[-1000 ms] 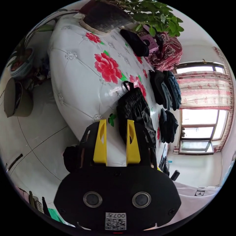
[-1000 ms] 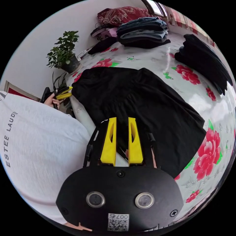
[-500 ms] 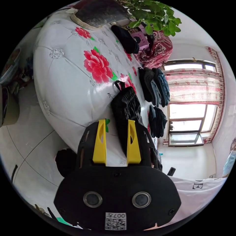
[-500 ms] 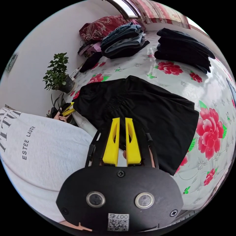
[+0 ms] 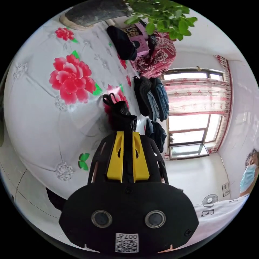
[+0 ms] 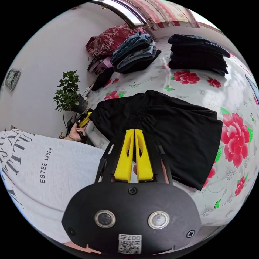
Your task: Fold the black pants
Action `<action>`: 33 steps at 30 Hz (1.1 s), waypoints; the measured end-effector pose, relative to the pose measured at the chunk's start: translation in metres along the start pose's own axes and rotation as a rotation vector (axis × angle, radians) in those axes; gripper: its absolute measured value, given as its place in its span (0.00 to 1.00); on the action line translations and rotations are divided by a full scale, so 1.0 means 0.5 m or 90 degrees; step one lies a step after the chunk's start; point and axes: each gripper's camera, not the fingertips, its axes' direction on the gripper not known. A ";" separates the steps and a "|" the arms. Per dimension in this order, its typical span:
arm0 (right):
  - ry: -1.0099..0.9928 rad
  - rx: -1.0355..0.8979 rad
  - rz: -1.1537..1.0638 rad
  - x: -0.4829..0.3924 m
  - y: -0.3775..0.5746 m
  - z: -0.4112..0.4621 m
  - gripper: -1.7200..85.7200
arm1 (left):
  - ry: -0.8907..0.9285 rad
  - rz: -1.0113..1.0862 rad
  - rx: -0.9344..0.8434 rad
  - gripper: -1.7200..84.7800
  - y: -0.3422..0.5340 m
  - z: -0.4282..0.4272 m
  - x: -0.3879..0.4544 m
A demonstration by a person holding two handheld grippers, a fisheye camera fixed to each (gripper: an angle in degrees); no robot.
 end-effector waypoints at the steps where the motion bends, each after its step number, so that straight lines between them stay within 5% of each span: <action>1: 0.011 0.008 0.013 0.016 0.009 -0.020 0.02 | 0.014 0.058 -0.014 0.07 -0.004 0.012 0.055; 6: 0.060 0.064 0.089 0.100 0.060 -0.125 0.02 | 0.102 0.389 -0.192 0.08 0.033 0.187 0.370; 11: 0.097 0.185 0.200 0.204 0.159 -0.274 0.02 | 0.258 0.681 -0.433 0.08 0.309 0.495 0.672; 16: 0.082 0.243 0.315 0.341 0.252 -0.370 0.04 | 0.287 0.665 -0.655 0.14 0.562 0.694 0.693; 19: 0.062 0.255 0.366 0.437 0.296 -0.411 0.06 | 0.187 0.674 -0.629 0.15 0.597 0.697 0.615; 25: -0.007 0.229 0.417 0.638 0.318 -0.459 0.11 | -0.076 0.463 -0.503 0.15 0.427 0.682 0.377; 33: -0.113 0.110 0.405 0.806 0.251 -0.447 0.15 | -0.111 0.189 -0.540 0.19 0.371 0.816 0.148</action>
